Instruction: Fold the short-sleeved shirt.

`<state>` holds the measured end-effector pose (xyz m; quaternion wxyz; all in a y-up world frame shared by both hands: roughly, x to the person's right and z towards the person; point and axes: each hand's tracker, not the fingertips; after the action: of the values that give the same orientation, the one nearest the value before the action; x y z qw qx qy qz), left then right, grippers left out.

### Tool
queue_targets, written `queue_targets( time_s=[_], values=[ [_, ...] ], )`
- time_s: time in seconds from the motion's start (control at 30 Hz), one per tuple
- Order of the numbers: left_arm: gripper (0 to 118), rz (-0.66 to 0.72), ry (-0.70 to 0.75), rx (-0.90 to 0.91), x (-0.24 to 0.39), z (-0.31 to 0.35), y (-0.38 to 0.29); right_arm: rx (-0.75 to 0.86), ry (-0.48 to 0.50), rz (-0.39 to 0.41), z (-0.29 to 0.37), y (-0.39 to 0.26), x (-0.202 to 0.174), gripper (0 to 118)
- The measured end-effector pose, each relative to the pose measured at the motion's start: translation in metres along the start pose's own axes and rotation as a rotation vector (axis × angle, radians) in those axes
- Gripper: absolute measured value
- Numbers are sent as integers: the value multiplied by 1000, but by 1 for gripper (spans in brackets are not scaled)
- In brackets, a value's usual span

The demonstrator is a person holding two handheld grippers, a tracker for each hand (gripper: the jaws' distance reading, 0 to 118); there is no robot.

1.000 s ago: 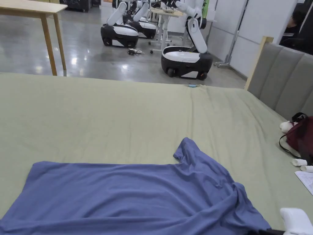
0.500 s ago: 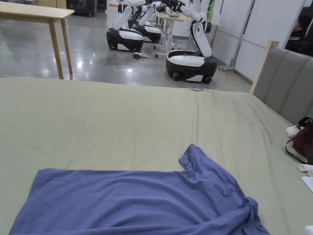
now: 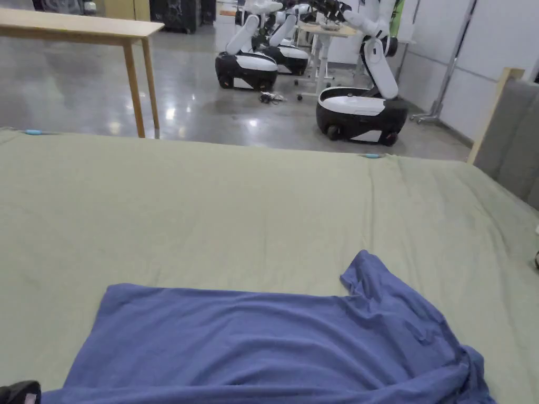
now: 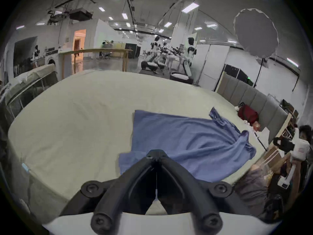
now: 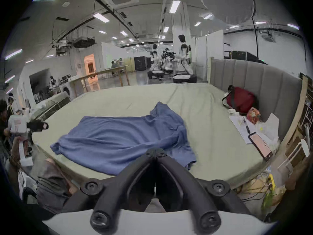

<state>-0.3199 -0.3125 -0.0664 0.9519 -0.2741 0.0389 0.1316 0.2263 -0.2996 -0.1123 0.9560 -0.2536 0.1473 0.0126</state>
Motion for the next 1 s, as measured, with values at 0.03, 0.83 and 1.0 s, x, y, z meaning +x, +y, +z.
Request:
queue_targets(
  time_s=[0.03, 0.83, 1.0],
  values=[
    [0, -43, 26, 2, 5, -10, 12, -2, 8, 0, -2, 1, -1, 3],
    [75, -164, 184, -316, -30, -300, 83, -76, -5, -4, -22, 5, 2, 3],
    [0, -139, 108, -307, -18, -287, 89, -88, 20, 68, -40, 22, 7, 3]
  ],
)
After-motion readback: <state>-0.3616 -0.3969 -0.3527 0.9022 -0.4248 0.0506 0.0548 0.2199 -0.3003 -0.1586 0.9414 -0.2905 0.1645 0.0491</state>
